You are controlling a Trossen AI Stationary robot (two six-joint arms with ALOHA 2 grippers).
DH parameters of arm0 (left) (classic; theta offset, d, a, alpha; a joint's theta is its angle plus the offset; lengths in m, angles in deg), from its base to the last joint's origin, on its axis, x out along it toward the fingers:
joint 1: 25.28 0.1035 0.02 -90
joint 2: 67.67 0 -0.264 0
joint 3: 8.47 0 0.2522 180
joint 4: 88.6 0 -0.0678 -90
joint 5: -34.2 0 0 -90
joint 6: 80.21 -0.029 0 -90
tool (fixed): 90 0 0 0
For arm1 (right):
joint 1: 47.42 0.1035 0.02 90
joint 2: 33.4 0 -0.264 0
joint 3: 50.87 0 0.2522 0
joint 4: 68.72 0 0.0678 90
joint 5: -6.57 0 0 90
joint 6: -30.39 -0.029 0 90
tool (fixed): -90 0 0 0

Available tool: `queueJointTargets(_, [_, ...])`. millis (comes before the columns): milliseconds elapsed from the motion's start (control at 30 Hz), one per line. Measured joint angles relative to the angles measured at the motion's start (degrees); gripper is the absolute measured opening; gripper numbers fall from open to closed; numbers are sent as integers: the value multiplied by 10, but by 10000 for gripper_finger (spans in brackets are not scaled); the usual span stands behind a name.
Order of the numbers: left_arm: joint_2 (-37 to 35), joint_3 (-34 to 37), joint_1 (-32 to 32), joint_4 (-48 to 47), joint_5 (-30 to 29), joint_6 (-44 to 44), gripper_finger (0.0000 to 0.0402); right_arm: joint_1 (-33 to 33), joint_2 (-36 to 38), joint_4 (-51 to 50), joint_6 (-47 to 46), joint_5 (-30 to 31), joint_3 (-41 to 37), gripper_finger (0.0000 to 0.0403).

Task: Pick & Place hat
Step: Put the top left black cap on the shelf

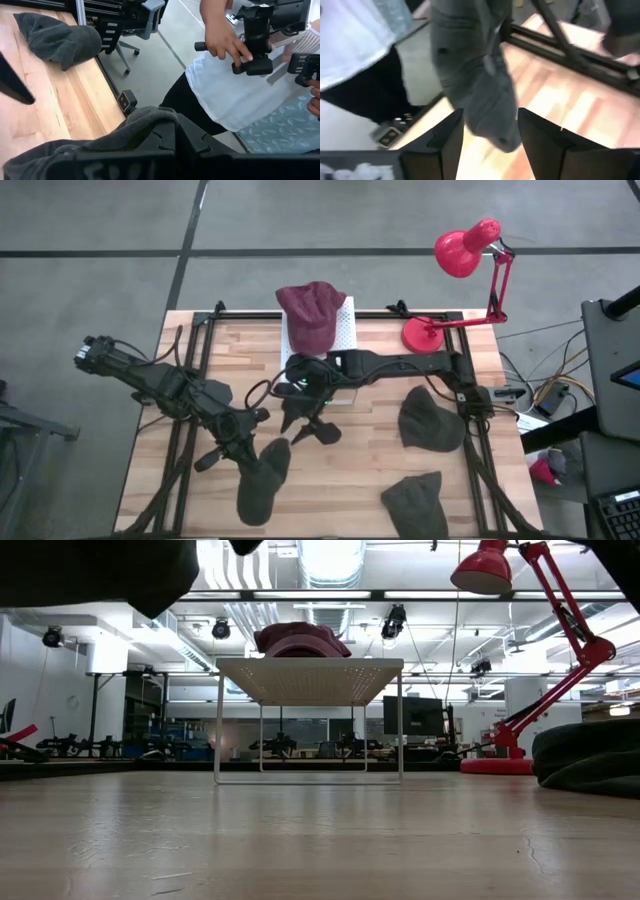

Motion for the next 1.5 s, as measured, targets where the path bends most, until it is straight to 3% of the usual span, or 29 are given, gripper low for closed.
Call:
queueJointTargets(133, [0,0,0,14,0,-2,0,0,0,8,20,47,0,196])
queueJointTargets(300, [0,0,0,15,0,-7,0,3,-13,42,14,47,0,199])
queueJointTargets(533, [0,0,0,-1,0,-7,0,6,-23,62,12,-63,-1,189])
queueJointTargets(733, [0,0,1,-5,-2,-9,0,11,-23,61,10,-73,-2,146])
queueJointTargets(1000, [0,0,2,0,-15,-16,0,15,-23,56,24,-85,-2,21])
queueJointTargets(1367, [0,7,2,-65,-51,-11,0,17,-15,-15,15,-199,0,10])
queueJointTargets(1500, [1,13,2,-58,-70,-10,0,19,-7,-17,9,-215,0,9])
